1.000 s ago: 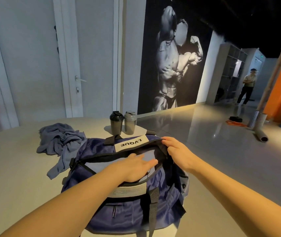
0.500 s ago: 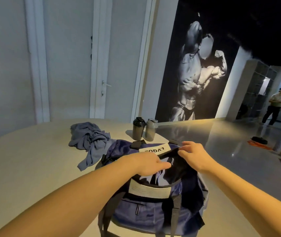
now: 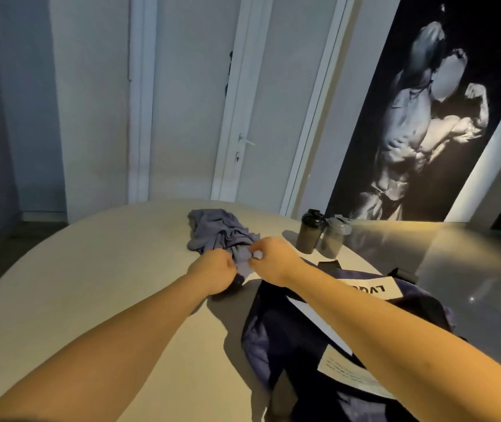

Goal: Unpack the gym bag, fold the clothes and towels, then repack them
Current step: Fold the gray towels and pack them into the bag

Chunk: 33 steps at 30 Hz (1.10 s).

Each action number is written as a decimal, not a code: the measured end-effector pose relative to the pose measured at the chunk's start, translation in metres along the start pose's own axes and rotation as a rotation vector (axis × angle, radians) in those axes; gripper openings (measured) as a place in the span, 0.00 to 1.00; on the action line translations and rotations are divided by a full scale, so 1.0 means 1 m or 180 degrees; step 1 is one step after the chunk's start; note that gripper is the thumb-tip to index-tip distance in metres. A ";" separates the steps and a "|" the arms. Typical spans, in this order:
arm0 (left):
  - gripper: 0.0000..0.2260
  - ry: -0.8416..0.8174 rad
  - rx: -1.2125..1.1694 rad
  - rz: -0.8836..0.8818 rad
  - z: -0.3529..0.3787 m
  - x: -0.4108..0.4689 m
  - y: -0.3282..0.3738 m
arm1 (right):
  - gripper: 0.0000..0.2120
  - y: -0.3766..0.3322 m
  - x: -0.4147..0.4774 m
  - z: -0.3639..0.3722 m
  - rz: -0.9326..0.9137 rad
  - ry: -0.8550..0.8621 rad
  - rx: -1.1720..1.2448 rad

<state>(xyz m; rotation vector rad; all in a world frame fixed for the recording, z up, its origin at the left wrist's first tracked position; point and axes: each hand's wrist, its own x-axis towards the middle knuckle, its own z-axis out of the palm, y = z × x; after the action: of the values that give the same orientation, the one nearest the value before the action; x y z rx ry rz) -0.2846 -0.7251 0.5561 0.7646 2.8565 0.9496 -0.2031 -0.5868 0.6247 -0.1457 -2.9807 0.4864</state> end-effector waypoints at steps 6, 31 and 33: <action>0.07 -0.0120 0.0135 -0.0334 0.024 0.038 -0.061 | 0.14 -0.015 0.090 0.064 0.0439 -0.0603 -0.0672; 0.12 0.1268 0.0312 -0.0170 -0.011 0.188 -0.071 | 0.08 0.012 0.229 0.064 0.0736 0.0739 -0.0262; 0.11 0.1508 0.0163 0.0023 -0.033 0.183 -0.055 | 0.10 0.001 0.229 0.039 0.0580 0.0967 -0.0075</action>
<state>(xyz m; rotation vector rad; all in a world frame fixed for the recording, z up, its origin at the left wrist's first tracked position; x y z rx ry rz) -0.4760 -0.6966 0.5733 0.6224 3.2873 1.2045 -0.4341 -0.5717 0.6103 -0.4534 -2.6879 0.4062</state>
